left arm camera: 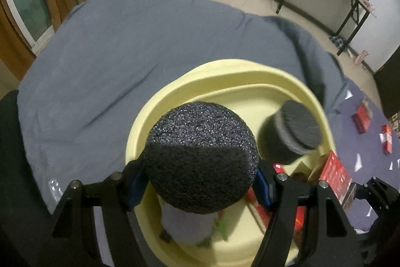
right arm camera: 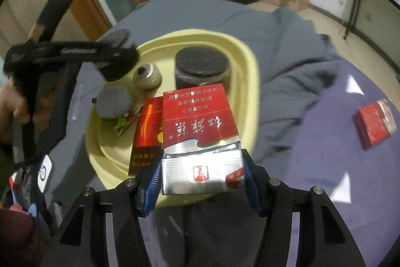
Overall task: Organize rigid objects
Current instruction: 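Grasp a black cylinder with the left tool while the right tool grasps a red-white pack, then release the cylinder and pack into the yellow tray, then grasp a red pack with the left tool while the right tool grasps the Double Happiness pack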
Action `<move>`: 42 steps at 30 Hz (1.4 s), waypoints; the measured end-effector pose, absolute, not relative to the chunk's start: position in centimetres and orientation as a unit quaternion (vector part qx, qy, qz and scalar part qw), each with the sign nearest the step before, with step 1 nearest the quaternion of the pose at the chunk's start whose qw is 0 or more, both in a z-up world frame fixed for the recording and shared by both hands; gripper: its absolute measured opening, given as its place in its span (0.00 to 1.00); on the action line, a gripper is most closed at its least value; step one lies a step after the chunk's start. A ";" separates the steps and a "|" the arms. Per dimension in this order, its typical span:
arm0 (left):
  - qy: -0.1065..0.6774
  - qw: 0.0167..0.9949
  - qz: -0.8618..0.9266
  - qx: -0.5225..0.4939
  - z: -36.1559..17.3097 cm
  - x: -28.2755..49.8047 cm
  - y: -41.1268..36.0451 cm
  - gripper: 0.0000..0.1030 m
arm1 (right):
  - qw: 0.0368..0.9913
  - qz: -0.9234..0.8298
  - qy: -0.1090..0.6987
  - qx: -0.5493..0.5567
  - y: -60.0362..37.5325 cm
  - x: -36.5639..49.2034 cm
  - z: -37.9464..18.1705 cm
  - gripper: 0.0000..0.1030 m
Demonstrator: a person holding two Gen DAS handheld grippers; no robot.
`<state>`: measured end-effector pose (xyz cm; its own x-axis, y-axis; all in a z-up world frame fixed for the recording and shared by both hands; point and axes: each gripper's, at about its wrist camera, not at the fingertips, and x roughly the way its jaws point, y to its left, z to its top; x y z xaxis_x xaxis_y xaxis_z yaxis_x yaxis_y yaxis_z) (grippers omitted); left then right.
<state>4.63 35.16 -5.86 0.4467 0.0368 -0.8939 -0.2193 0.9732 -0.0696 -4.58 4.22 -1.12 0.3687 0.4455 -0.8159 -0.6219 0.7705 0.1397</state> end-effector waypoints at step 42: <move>0.508 0.842 -0.161 0.088 -9.3 17.4 -0.5 1.00 | 0.882 -0.050 0.461 0.079 -32.8 4.3 -5.7 1.00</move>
